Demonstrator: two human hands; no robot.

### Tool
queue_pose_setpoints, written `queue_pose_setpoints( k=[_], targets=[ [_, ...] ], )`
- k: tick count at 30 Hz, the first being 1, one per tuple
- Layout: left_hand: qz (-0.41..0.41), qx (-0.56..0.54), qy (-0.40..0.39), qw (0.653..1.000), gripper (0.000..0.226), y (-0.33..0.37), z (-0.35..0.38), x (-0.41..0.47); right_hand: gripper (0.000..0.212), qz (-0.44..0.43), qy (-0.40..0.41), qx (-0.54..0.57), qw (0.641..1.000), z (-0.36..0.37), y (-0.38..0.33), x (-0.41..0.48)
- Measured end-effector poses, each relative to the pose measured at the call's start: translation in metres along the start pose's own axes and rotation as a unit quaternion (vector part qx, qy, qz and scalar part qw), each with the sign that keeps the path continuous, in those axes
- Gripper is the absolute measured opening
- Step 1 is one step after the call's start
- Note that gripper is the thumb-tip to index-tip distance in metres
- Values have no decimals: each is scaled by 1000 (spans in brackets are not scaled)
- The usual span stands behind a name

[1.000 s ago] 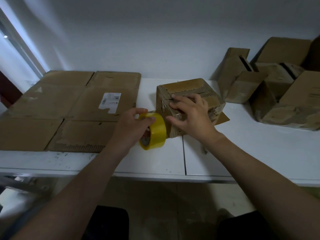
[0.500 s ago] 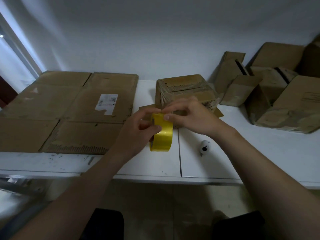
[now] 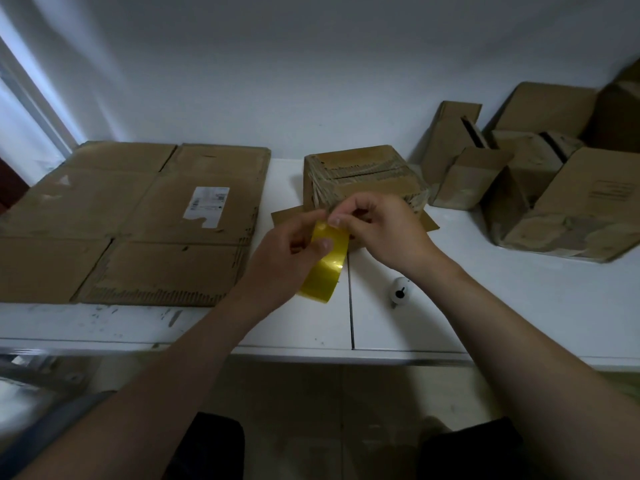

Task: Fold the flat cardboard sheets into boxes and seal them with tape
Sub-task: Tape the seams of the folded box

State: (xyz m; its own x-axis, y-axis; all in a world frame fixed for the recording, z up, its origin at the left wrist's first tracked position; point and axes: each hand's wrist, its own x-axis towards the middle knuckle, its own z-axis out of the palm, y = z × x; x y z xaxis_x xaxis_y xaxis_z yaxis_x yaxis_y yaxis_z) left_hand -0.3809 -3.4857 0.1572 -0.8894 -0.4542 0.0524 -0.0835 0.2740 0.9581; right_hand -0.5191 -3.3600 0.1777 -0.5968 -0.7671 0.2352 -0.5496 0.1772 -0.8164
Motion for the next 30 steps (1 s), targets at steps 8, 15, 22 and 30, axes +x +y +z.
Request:
queue_pose_setpoints(
  k=[8, 15, 22, 30],
  targets=[
    [-64, -106, -19, 992, 27, 6, 2, 3, 14, 13, 16, 104, 994, 1, 0, -5],
    [-80, -85, -12, 993, 21, 5, -2, 0, 12, 48, 22, 99, 994, 5, -5, -5],
    [-97, -80, -15, 992, 23, -1, -7, 2, 11, 76, 13, 135, 988, 10, -7, -4],
    [-54, -32, -46, 997, 26, -3, -7, 0, 13, 57, 38, 120, 990, 3, 2, -1]
  ],
)
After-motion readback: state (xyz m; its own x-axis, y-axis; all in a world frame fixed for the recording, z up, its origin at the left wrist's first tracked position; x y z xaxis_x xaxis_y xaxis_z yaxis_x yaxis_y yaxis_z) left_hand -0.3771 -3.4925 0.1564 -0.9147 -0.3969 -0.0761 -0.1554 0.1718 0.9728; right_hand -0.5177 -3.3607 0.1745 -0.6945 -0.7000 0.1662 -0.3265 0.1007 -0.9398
